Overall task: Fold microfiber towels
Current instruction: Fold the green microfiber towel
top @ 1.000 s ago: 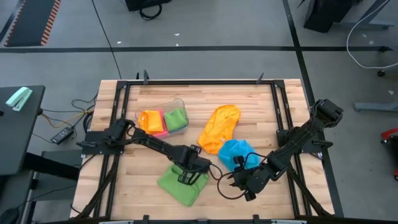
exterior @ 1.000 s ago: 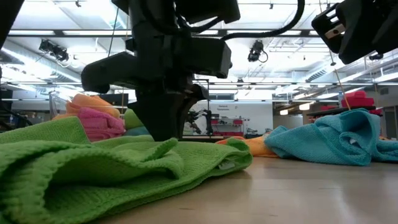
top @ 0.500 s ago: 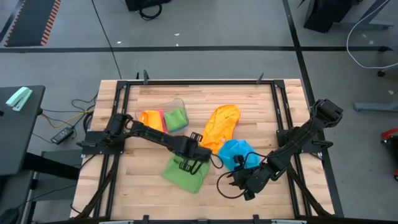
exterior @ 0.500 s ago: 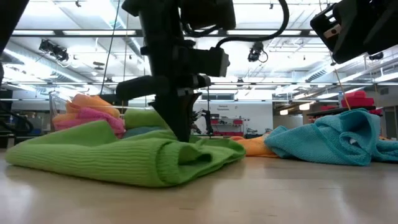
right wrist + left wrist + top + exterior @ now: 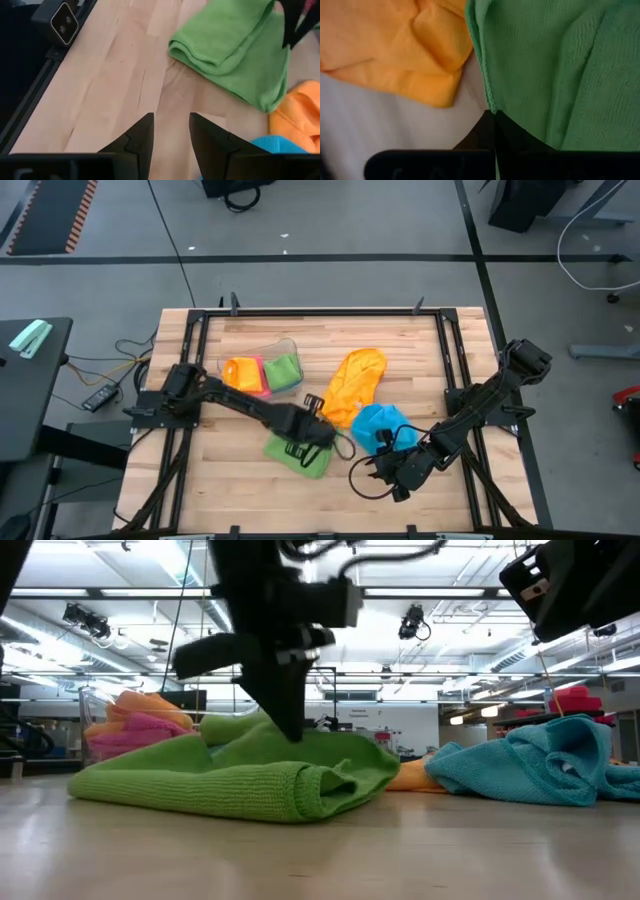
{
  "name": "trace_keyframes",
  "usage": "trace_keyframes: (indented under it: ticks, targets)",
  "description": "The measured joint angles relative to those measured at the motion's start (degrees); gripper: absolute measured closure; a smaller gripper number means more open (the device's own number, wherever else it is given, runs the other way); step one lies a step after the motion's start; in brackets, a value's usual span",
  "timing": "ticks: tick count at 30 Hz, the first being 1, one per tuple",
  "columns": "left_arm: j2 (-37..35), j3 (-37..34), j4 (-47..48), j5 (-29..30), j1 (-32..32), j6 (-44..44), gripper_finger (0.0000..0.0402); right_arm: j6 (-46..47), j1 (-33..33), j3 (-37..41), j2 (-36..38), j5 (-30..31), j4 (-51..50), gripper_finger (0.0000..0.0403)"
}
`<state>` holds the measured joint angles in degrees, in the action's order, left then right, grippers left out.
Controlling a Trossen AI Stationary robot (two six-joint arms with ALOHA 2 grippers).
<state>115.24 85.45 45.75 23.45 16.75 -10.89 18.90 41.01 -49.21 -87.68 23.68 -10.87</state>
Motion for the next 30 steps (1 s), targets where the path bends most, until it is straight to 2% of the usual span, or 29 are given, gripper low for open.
trace_keyframes:
  ticks: [2, 7, 11, 18, 21, 27, 30]
  targets:
    - [-0.30, 0.00, 2.06, 2.17, 1.62, 0.70, 0.0400, 0.04, -0.02, 0.00, 0.00, 0.33, -0.03, 0.0270]
    - [-0.32, 0.00, 4.48, 2.94, 4.90, 4.31, 0.0399, 0.09, -0.02, 0.00, 0.00, 0.33, 0.33, 0.0270]
    - [-0.42, 0.02, 7.03, 6.53, 6.99, 6.03, 0.0399, 0.11, 0.00, 0.00, 0.00, 0.50, 0.75, 0.0270]
    - [-1.59, 0.06, 7.79, 6.57, 8.71, 10.45, 0.0395, 0.02, -0.02, 0.00, 0.00, 0.52, 1.40, 0.0270]
    - [-1.70, 0.04, 7.70, 4.79, 9.81, 12.09, 0.0395, 0.02, 0.00, 0.00, 0.00, 0.52, 1.49, 0.0270]
    - [-1.70, 0.04, 7.76, -2.68, 10.90, 17.15, 0.0395, -0.45, 0.00, 0.00, 0.00, 1.15, 1.66, 0.0270]
    - [-1.65, 0.04, 7.74, -3.26, 11.45, 19.20, 0.0387, -0.46, -0.02, 0.00, 0.00, 1.70, 1.73, 0.0270]
